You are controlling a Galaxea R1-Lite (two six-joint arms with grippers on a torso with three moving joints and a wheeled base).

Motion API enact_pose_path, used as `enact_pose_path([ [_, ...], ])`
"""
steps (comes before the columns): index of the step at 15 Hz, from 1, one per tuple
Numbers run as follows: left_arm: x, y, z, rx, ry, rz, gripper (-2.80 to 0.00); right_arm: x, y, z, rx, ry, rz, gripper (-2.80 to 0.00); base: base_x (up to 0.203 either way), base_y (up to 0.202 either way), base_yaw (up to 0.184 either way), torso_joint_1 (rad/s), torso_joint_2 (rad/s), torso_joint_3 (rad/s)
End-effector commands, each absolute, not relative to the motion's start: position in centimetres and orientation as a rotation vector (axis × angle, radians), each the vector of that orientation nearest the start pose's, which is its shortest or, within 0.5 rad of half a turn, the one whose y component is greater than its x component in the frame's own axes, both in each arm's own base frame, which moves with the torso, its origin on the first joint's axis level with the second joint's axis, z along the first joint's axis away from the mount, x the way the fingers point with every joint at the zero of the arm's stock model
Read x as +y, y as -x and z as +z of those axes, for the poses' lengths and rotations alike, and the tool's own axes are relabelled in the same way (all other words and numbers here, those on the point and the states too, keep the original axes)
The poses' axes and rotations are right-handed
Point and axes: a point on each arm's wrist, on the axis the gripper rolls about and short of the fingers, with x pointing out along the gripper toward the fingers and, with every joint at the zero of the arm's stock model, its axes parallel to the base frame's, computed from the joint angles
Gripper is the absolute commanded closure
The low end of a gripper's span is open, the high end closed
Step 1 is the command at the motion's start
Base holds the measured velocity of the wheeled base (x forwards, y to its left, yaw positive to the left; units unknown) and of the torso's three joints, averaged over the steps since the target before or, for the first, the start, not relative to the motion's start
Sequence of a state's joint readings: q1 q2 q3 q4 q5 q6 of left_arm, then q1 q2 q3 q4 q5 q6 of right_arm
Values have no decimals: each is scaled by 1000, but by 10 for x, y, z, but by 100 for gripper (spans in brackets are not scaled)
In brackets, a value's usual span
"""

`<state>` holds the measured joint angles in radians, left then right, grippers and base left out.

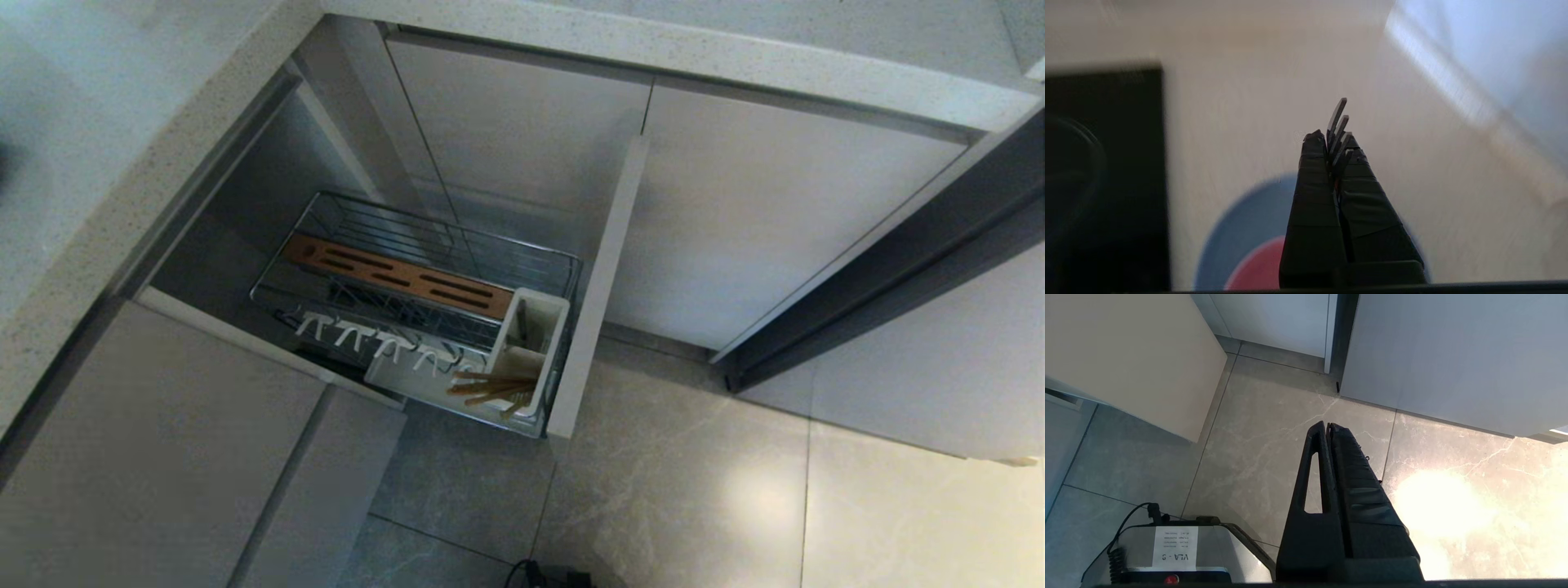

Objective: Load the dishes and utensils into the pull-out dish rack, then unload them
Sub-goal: Take the fork out of the cupboard

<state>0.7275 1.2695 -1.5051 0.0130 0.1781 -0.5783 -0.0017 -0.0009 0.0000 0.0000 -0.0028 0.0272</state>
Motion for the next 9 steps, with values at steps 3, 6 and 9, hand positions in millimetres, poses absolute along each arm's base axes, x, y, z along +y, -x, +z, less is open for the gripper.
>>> enact_pose_path([
  [3, 132, -143, 415, -402, 525, 765, 0, 0, 23, 75, -2, -27, -5, 0, 0, 0, 0, 0, 0, 0],
  [6, 138, -147, 413, -398, 542, 775, 0, 0, 23, 75, -2, -26, -5, 0, 0, 0, 0, 0, 0, 0],
  [9, 141, -146, 409, -385, 554, 794, 0, 0, 23, 75, -2, -28, -5, 0, 0, 0, 0, 0, 0, 0],
])
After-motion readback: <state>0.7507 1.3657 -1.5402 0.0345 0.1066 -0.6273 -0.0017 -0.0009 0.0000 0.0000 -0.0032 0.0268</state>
